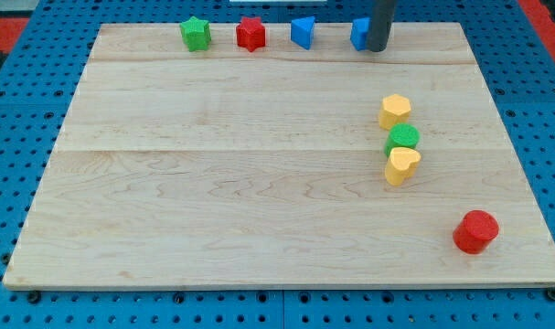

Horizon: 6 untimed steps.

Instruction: Push yellow hexagon towards top left

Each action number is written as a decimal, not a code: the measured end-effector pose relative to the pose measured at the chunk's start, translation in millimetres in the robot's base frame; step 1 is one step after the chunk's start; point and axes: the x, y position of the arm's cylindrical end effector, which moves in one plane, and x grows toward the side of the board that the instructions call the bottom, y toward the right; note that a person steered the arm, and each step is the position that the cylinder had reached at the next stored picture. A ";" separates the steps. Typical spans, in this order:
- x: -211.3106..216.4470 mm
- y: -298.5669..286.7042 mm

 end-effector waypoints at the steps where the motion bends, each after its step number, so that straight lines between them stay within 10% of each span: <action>1: 0.5 7.9; 6: 143.6 41.0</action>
